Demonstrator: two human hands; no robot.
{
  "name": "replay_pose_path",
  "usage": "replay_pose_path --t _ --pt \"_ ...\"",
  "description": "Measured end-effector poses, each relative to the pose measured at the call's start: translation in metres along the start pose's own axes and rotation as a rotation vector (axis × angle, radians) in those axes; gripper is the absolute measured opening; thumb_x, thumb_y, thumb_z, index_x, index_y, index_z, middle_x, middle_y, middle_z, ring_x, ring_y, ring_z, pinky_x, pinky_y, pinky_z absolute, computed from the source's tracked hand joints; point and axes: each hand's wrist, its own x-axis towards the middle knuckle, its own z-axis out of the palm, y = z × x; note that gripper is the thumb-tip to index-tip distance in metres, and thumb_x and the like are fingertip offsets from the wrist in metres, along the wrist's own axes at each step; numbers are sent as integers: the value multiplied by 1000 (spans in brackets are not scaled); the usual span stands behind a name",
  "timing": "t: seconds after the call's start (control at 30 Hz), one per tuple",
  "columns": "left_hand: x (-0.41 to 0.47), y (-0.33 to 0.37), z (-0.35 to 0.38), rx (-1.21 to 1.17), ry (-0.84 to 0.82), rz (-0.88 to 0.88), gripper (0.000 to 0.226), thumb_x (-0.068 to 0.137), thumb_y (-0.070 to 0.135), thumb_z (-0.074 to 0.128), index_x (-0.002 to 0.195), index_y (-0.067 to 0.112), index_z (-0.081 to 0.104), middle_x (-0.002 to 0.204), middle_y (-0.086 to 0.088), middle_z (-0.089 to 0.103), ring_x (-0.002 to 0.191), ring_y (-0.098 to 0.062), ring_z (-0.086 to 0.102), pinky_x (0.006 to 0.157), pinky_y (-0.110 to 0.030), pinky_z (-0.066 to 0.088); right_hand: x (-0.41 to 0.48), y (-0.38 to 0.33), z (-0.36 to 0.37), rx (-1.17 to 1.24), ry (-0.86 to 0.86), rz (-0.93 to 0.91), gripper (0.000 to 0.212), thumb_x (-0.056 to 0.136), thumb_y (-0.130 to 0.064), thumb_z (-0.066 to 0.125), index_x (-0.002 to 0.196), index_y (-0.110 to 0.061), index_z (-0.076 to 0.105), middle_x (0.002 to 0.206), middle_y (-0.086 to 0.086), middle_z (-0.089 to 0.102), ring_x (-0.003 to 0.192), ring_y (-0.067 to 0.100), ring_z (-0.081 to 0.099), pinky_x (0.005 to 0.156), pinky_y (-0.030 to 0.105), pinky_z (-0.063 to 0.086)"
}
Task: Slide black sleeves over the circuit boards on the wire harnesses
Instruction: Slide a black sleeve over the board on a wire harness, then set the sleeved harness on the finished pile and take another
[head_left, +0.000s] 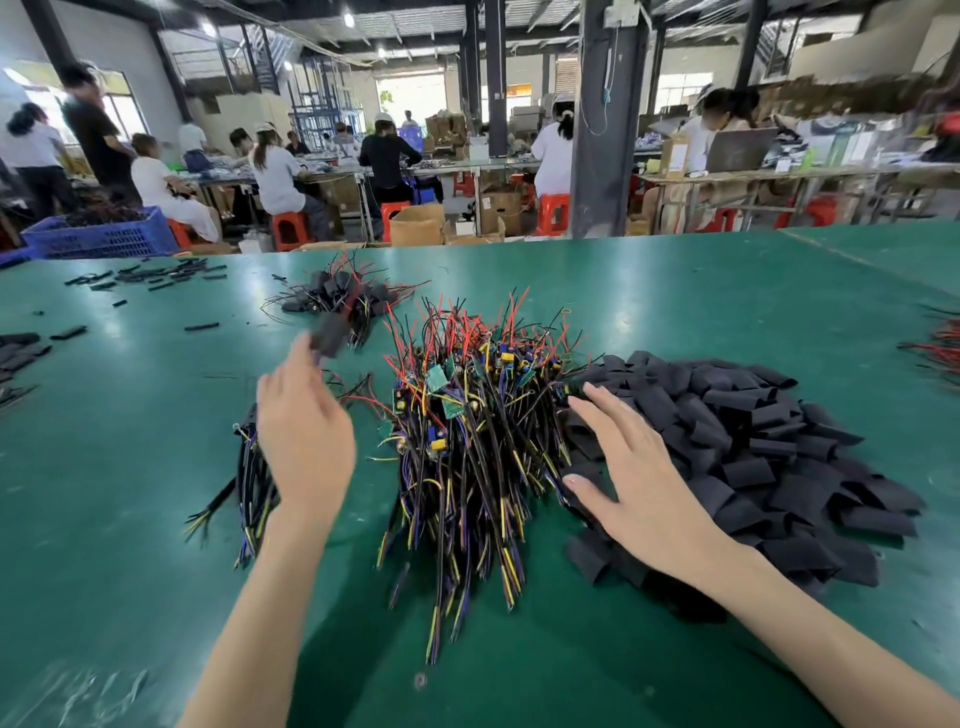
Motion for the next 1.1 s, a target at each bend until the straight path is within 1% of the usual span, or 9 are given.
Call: replay_pose_path --t 0.1,0.2,0.47,0.57,0.67,0.8,0.9,1.0,1.1 --pt "6 -31 4 187 -284 -235 59 83 -14 44 141 -5 33 139 -30 38 121 -44 36 102 -44 28 3 11 0 -67 -12 113 61 88 -24 62 142 -15 34 150 1 28 141 15 15 112 26 9" --pt "-2 -47 9 351 -490 -255 53 81 -11 50 134 -9 39 147 -30 26 127 -45 29 105 -42 23 5 18 -2 -97 -22 232 55 88 -23 60 137 -14 39 144 2 36 139 17 20 110 30 16" --pt "0 -16 23 277 -293 -157 30 88 5 51 116 3 63 125 -22 52 115 -40 41 96 -45 32 9 30 -12 -110 84 435 38 87 -8 56 124 -9 51 123 11 53 116 31 40 92 41 33" --pt "9 13 37 39 -457 -102 22 93 19 49 94 10 70 100 -18 64 95 -34 56 88 -37 43 9 31 -10 -104 70 456 36 86 -6 56 121 -8 52 117 12 55 110 32 42 89 41 34" --pt "15 39 54 102 -684 -157 39 93 39 47 72 9 62 93 -21 65 91 -36 60 86 -40 49 9 32 -9 -97 65 464 37 85 -4 54 122 -9 52 117 11 55 110 31 41 89 41 34" --pt "24 55 63 176 -672 -246 55 84 49 60 50 11 39 73 -23 62 84 -36 62 80 -37 52 10 37 -15 -72 88 497 44 79 3 49 122 -10 52 119 10 55 111 29 40 92 42 34" --pt "27 64 63 126 -610 -253 37 79 31 69 57 11 48 58 -5 49 60 -24 51 58 -26 42 12 39 -19 -34 140 540 45 77 5 47 119 -9 53 119 9 56 111 29 41 95 45 35" --pt "30 73 61 -20 -572 -237 19 82 22 67 73 15 53 81 -3 54 74 -21 50 70 -28 41 12 43 -21 -4 177 571 44 78 6 46 118 -9 54 115 8 58 110 27 42 96 45 37" --pt "39 86 56 -259 -552 -231 24 86 20 65 68 13 51 64 -6 48 58 -23 42 67 -30 39 12 47 -22 -1 161 558 41 78 6 45 113 -10 58 111 7 60 108 26 46 94 45 39"
